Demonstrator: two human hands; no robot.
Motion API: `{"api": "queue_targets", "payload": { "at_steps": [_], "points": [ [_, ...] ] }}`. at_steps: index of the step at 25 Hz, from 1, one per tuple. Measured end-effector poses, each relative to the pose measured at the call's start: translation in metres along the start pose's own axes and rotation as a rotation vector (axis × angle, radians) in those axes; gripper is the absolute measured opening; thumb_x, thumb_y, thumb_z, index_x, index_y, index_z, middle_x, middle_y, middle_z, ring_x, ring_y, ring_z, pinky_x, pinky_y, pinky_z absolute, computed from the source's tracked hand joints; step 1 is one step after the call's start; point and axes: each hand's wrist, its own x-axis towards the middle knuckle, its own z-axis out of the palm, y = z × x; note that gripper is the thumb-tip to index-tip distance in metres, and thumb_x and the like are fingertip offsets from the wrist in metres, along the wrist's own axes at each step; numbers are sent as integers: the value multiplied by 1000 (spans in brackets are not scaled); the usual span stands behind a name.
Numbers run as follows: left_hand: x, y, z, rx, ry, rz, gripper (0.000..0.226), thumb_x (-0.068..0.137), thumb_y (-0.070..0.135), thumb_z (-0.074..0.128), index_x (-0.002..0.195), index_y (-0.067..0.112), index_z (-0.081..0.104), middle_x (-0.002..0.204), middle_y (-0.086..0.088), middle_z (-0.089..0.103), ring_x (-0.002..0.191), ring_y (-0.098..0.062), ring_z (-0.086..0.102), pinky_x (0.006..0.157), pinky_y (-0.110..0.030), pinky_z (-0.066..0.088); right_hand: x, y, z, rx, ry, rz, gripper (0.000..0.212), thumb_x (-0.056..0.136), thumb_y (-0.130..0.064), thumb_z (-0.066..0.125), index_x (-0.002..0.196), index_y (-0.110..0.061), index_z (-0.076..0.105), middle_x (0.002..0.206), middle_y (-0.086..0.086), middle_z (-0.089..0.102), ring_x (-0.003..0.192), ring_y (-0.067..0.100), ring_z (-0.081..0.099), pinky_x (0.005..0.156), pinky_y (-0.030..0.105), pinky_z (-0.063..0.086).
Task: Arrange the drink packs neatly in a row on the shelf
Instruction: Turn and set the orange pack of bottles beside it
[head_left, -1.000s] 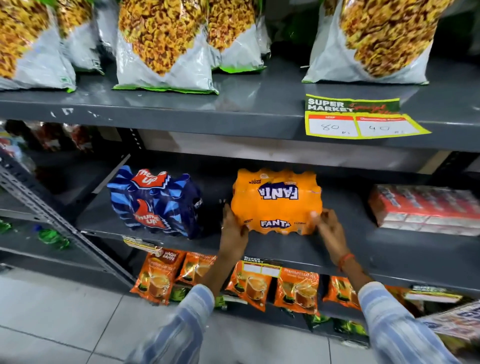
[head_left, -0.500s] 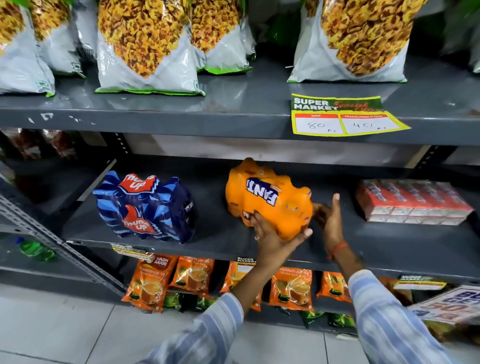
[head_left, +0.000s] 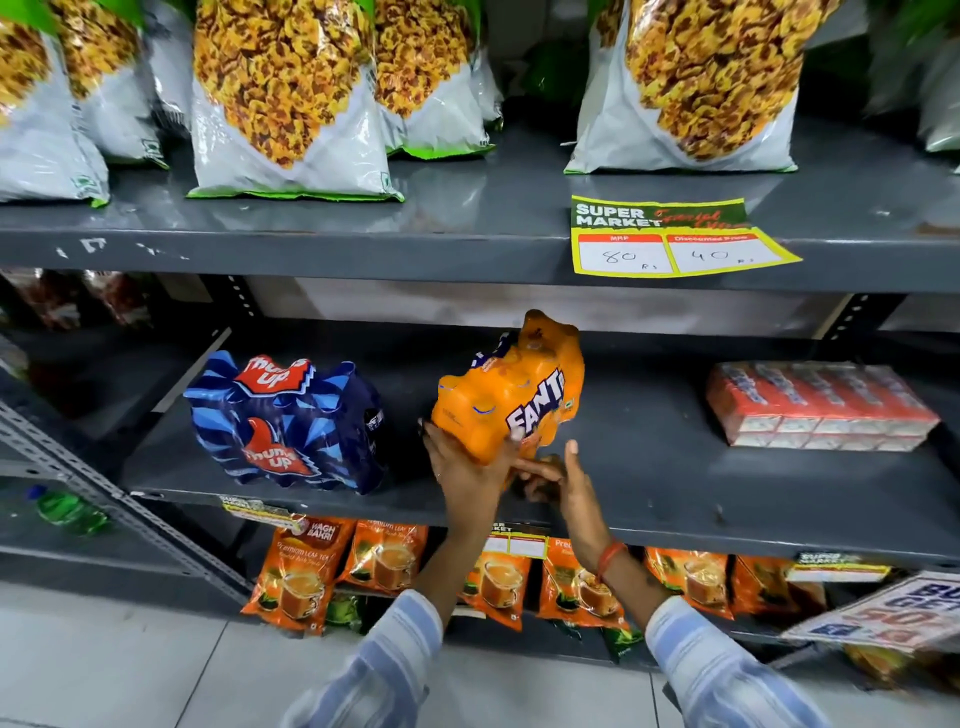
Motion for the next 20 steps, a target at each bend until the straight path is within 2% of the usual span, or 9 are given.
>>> {"api": "queue_targets", "payload": {
  "at_steps": [2, 5, 8, 10, 11, 13, 14, 17, 20],
  "points": [
    [6, 8, 5, 110, 90, 6, 130, 51, 62, 72, 149, 13, 1, 156, -16, 16, 143, -35, 21, 114, -53, 28, 9, -7, -2, -44, 114, -66, 69, 100, -43, 16, 74, -20, 76, 74, 7, 66, 70, 16, 52, 72, 26, 45],
    [20, 7, -7, 186, 108, 41, 115, 61, 44, 81, 148, 12, 12, 150, -17, 31, 135, -36, 37, 107, -52, 38, 35, -37, -18, -19, 465, -153, 40, 97, -39, 38, 85, -14, 66, 94, 17, 62, 82, 17, 56, 79, 36, 46],
    [33, 4, -33, 256, 3, 22, 112, 65, 40, 81, 148, 16, 11, 153, -11, 32, 138, -31, 35, 110, -49, 34, 53, -66, -30, -88, 416, -56, 30, 96, -37, 41, 111, -16, 58, 130, 19, 55, 112, 24, 55, 87, 33, 47],
    [40, 7, -53, 283, -111, 18, 117, 60, 45, 82, 149, 17, 11, 153, -11, 33, 137, -30, 37, 111, -48, 35, 48, -67, -31, -122, 233, 129, 46, 99, -38, 32, 127, -7, 51, 138, 24, 50, 112, 30, 58, 81, 30, 53],
    [40, 9, -62, 284, -161, 19, 120, 55, 51, 79, 149, 17, 12, 152, -11, 34, 136, -31, 38, 111, -50, 36, 44, -63, -30, -91, 138, 198, 62, 94, -54, 28, 130, -7, 48, 140, 23, 48, 108, 27, 60, 83, 29, 54],
    [37, 9, -76, 252, -217, 43, 121, 48, 59, 70, 148, 17, 16, 149, -11, 39, 133, -31, 43, 108, -53, 39, 38, -44, -31, -61, 109, 292, 118, 53, -91, 32, 133, -6, 46, 141, 25, 47, 112, 32, 59, 96, 42, 50],
    [34, 5, -81, 217, -206, 66, 116, 52, 58, 72, 147, 17, 20, 146, -12, 44, 130, -30, 46, 105, -54, 42, 36, -37, -27, -26, 119, 316, 123, 46, -94, 34, 130, -6, 49, 138, 27, 49, 109, 35, 60, 92, 48, 52],
    [22, -11, -85, 61, -74, 109, 73, 76, 31, 73, 140, 19, 39, 129, -8, 60, 119, -26, 58, 95, -44, 53, 31, -33, 1, 250, 172, 270, 68, 85, -69, 29, 130, -21, 50, 129, 18, 60, 100, 31, 65, 81, 48, 56],
    [17, -12, -83, -26, -12, 123, 55, 83, 14, 67, 132, 23, 45, 117, 4, 64, 113, -19, 61, 87, -27, 55, 31, -28, 12, 334, 244, 264, 65, 86, -66, 32, 135, -25, 45, 128, 17, 61, 109, 36, 62, 94, 56, 49]
  ]
}}
